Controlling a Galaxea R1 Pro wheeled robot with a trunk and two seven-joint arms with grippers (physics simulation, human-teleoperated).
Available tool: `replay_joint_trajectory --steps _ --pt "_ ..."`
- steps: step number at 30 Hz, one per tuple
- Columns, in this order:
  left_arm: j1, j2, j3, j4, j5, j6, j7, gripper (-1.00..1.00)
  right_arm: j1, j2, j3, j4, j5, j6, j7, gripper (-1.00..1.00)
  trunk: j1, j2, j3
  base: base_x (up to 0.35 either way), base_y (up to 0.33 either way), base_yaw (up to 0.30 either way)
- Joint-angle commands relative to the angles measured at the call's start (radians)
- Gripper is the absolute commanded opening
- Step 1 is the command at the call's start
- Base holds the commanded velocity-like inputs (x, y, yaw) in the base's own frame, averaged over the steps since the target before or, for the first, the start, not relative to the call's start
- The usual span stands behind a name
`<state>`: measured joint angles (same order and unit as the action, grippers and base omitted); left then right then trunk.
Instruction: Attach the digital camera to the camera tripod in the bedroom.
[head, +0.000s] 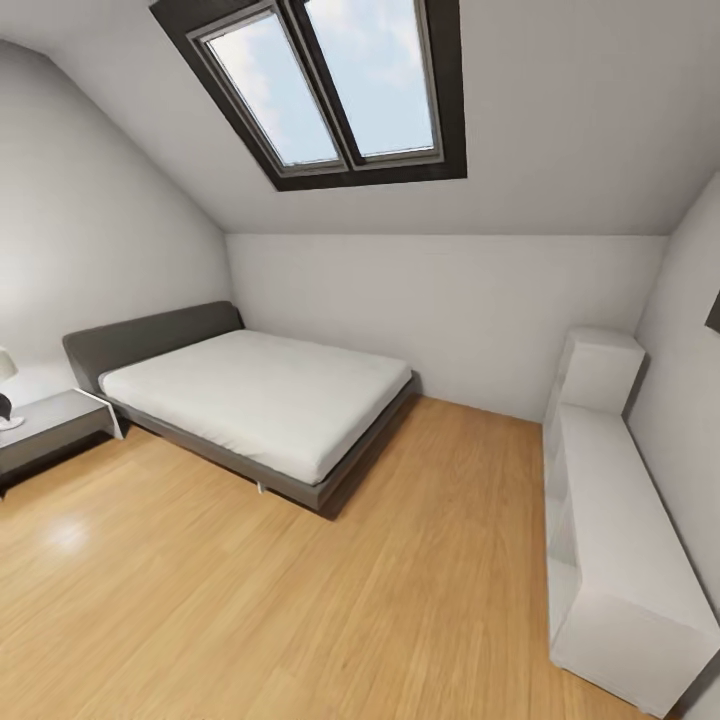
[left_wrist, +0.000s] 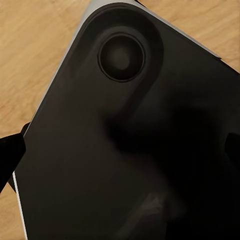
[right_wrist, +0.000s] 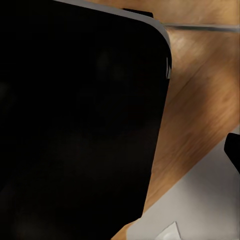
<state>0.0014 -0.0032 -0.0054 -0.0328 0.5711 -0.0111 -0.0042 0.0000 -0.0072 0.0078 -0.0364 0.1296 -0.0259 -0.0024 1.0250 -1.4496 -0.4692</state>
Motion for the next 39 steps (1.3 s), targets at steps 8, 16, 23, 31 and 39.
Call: replay_joint_trajectory --steps 8,16,23,31,39 --pt "0.0 0.0 -0.001 -0.001 0.004 -0.001 0.0 1.0 0.0 -0.002 0.0 0.0 0.007 -0.002 -0.001 1.0 0.0 0.0 -0.001 0.0 0.0 0.004" --pt "0.0 -0.001 -0.002 -0.001 0.004 -0.001 0.0 1.0 0.0 -0.002 0.0 0.0 0.006 -0.002 -0.001 1.0 0.0 0.0 -0.001 0.0 0.0 0.0" --pt "0.0 -0.001 -0.003 -0.001 0.002 -0.001 -0.002 1.0 0.0 -0.003 0.0 0.0 0.004 -0.002 -0.001 1.0 0.0 0.0 -0.001 0.0 0.0 0.0" --pt "0.0 -0.001 -0.004 -0.001 0.002 -0.001 -0.003 1.0 0.0 -0.003 0.0 0.0 0.003 -0.002 -0.001 1.0 0.0 0.0 -0.001 0.0 0.0 0.0" --pt "0.0 -0.001 -0.004 -0.001 0.002 -0.001 -0.002 1.0 0.0 -0.004 0.0 0.0 0.002 -0.003 -0.002 1.0 0.0 0.0 -0.001 0.0 0.0 0.0"
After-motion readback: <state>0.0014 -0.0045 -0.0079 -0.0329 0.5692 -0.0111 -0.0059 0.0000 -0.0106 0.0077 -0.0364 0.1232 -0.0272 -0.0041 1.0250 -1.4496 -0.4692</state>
